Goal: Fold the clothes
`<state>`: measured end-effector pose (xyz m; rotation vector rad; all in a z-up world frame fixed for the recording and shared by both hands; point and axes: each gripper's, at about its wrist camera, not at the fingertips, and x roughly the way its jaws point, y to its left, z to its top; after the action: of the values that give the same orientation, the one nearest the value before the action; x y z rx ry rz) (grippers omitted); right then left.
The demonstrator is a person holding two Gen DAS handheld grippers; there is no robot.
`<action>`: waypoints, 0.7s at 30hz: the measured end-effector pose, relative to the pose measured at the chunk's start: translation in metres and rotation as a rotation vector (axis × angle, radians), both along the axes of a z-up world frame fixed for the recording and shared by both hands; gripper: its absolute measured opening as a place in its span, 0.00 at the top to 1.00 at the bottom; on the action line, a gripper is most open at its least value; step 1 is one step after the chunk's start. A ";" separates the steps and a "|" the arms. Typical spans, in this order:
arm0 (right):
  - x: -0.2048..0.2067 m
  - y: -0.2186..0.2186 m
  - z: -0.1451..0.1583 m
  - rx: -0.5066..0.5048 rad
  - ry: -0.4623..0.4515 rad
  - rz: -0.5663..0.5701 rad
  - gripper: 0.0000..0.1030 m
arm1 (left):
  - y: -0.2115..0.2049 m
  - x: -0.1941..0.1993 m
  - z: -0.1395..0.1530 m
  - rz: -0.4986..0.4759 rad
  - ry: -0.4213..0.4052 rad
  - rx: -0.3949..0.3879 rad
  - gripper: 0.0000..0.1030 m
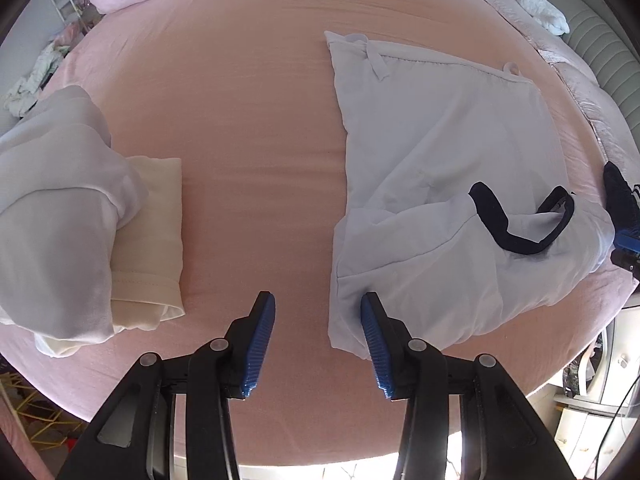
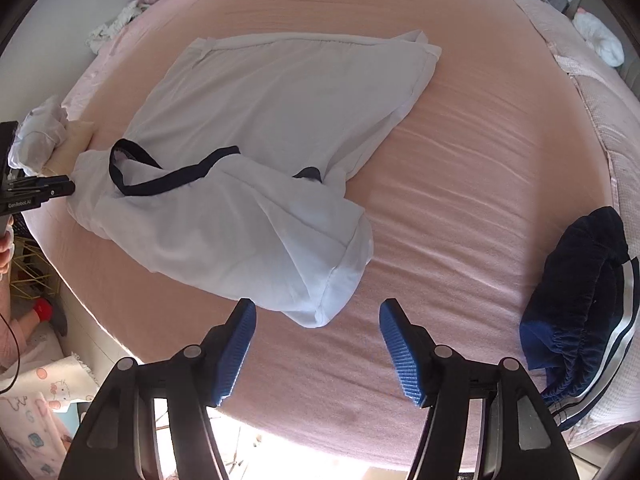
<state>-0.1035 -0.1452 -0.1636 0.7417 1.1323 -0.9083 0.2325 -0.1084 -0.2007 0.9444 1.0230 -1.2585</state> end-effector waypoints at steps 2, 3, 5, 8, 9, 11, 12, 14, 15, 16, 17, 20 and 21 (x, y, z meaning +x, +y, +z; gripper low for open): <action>-0.002 -0.002 0.006 -0.069 0.032 -0.018 0.38 | 0.005 -0.010 0.006 -0.022 -0.089 -0.054 0.60; -0.004 -0.002 0.010 -0.103 0.048 -0.027 0.38 | 0.009 -0.017 0.009 -0.053 -0.154 -0.084 0.60; 0.010 0.011 0.014 -0.195 0.112 0.065 0.38 | 0.016 -0.038 0.011 -0.140 -0.314 -0.130 0.60; 0.033 0.037 0.012 -0.307 0.233 0.237 0.38 | 0.019 -0.058 0.012 -0.278 -0.509 -0.196 0.59; 0.042 0.048 0.010 -0.345 0.275 0.297 0.38 | 0.023 -0.066 0.012 -0.323 -0.554 -0.221 0.59; 0.058 0.068 0.001 -0.419 0.383 0.411 0.38 | 0.029 -0.086 0.008 -0.403 -0.644 -0.270 0.48; 0.065 0.077 -0.005 -0.455 0.436 0.467 0.38 | 0.034 -0.093 0.005 -0.439 -0.682 -0.289 0.42; 0.078 0.094 -0.016 -0.522 0.530 0.569 0.38 | 0.040 -0.110 -0.005 -0.503 -0.727 -0.320 0.28; 0.083 0.103 -0.022 -0.553 0.570 0.615 0.38 | 0.046 -0.114 -0.008 -0.528 -0.761 -0.323 0.28; 0.085 0.106 -0.028 -0.573 0.605 0.649 0.38 | 0.052 -0.118 -0.011 -0.554 -0.795 -0.326 0.28; 0.087 0.109 -0.032 -0.583 0.625 0.671 0.38 | 0.055 -0.121 -0.014 -0.583 -0.825 -0.329 0.28; 0.094 0.115 -0.041 -0.609 0.675 0.723 0.36 | 0.065 -0.133 -0.024 -0.666 -0.916 -0.340 0.28; 0.096 0.116 -0.043 -0.617 0.688 0.734 0.34 | 0.069 -0.137 -0.027 -0.691 -0.946 -0.346 0.28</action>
<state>-0.0078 -0.0289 -0.2066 -0.5262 1.4562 -0.8070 0.0950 -0.0399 -0.2276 1.4540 -0.2861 -1.2344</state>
